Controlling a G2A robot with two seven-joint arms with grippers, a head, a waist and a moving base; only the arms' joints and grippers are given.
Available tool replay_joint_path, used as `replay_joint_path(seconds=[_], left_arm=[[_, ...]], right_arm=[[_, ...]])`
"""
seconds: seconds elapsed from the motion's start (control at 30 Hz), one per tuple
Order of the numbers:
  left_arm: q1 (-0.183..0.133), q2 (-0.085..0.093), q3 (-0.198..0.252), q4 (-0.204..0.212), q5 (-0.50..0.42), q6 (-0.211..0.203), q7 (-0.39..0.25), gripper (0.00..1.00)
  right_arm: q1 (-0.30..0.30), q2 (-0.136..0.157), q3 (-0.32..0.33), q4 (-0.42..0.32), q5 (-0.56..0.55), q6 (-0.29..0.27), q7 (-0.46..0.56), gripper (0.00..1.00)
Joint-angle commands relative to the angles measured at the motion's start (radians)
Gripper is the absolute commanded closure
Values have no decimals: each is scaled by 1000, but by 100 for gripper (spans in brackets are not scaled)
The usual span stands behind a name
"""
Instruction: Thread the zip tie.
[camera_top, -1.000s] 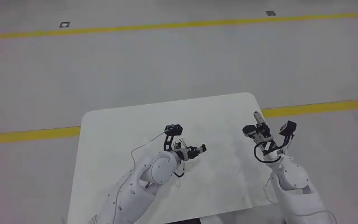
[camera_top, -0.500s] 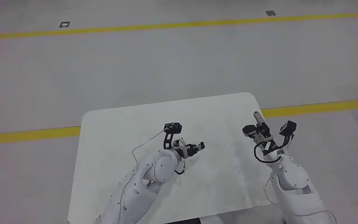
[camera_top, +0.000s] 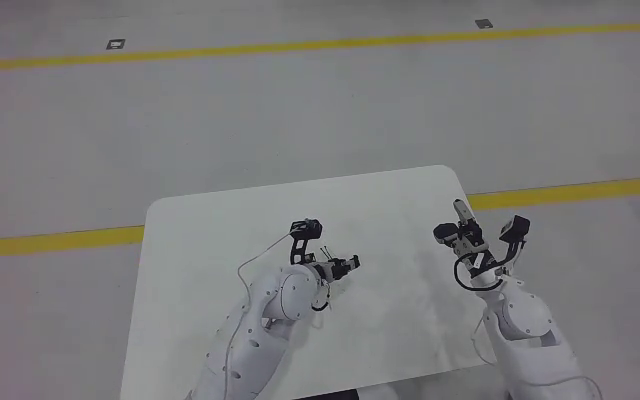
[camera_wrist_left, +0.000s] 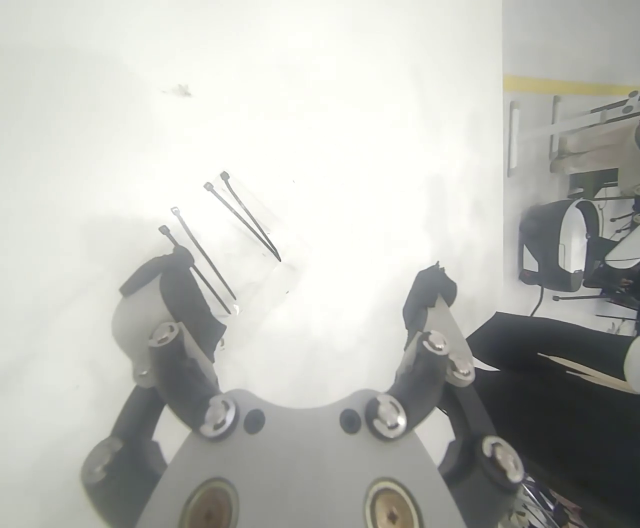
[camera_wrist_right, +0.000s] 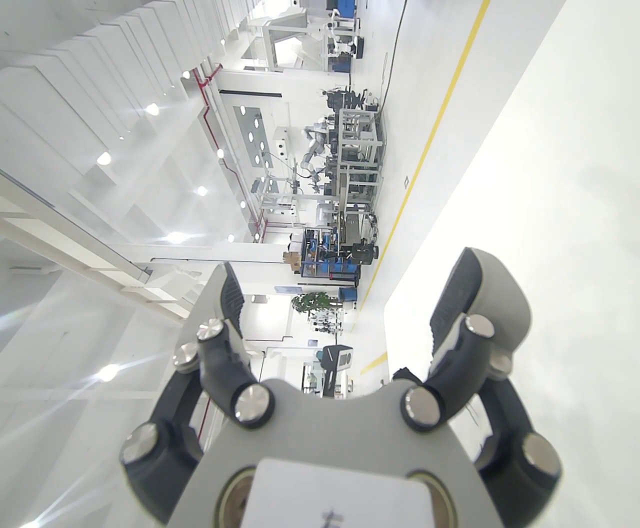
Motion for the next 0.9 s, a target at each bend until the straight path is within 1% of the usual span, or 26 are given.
replay_joint_path(seconds=[0.0, 0.1, 0.17, 0.2, 0.27, 0.37, 0.43, 0.47, 0.5, 0.53, 0.63, 0.73, 0.87], left_arm=[[0, 0, 0, 1, -2, 0, 1, 0], [1, 0, 0, 0, -9, -2, 4, 0], [5, 1, 2, -2, -24, -12, 24, 0], [7, 2, 6, -5, -17, -10, 42, 0], [6, 3, 13, -10, -19, 0, 42, 0], [0, 1, 16, -5, -16, 0, 34, 0], [-3, 0, 20, -3, -4, 0, 31, 12], [-4, -1, 19, -2, 3, 0, 30, 14], [-4, -2, 15, 1, 0, 0, 26, 21], [-6, -4, 10, 4, 4, 0, 25, 36], [-7, -10, 1, 12, 14, 0, 22, 50], [-9, -16, -9, 19, 27, 0, 13, 50], [-8, -26, -24, 28, 49, 0, -3, 53]], right_arm=[[0, 0, 0, 0, 0, 0, 0, 0], [0, 0, 0, 0, 0, 0, 0, 0], [0, 0, 0, 0, 0, 0, 0, 0], [0, 0, 0, 0, 0, 0, 0, 0], [0, 0, 0, 0, 0, 0, 0, 0], [0, 0, 0, 0, 0, 0, 0, 0], [0, 0, 0, 0, 0, 0, 0, 0], [0, 0, 0, 0, 0, 0, 0, 0], [0, 0, 0, 0, 0, 0, 0, 0], [0, 0, 0, 0, 0, 0, 0, 0], [0, 0, 0, 0, 0, 0, 0, 0], [0, 0, 0, 0, 0, 0, 0, 0], [0, 0, 0, 0, 0, 0, 0, 0]])
